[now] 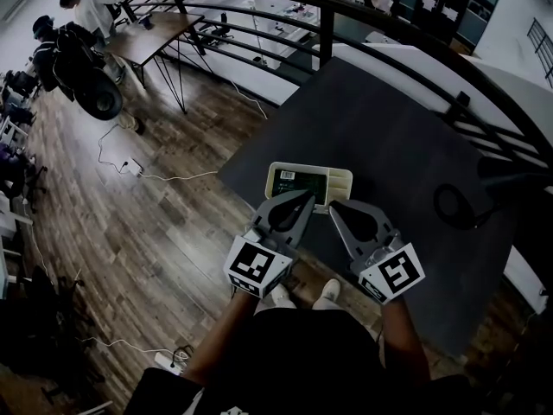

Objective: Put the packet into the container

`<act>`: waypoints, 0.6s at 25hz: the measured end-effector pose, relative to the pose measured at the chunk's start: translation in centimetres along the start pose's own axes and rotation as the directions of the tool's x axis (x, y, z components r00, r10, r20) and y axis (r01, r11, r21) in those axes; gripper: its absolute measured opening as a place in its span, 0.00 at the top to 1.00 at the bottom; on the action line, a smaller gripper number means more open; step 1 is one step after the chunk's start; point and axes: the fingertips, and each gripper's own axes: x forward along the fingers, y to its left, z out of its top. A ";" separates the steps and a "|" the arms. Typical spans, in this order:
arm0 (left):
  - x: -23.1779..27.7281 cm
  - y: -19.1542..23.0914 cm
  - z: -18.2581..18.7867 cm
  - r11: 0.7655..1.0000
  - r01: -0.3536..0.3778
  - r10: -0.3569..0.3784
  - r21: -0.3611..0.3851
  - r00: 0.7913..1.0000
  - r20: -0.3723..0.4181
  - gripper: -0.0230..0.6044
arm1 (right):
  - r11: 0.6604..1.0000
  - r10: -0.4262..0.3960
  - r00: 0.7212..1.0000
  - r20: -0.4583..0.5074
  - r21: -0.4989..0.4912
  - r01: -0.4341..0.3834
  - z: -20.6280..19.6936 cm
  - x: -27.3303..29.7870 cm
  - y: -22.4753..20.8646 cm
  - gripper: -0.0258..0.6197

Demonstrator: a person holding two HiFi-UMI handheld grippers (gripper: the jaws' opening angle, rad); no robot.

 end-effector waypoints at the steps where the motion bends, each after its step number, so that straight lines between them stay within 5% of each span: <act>1: 0.0 0.0 0.0 1.000 -0.001 0.001 -0.001 1.000 0.000 0.95 | 1.000 0.001 1.000 0.002 0.002 -0.001 0.0 0.0 0.0 0.95; 15: -0.1 -0.1 0.1 1.000 -0.015 0.015 -0.008 1.000 0.003 0.95 | 1.000 0.011 1.000 0.000 -0.003 -0.011 0.0 -0.1 0.0 0.95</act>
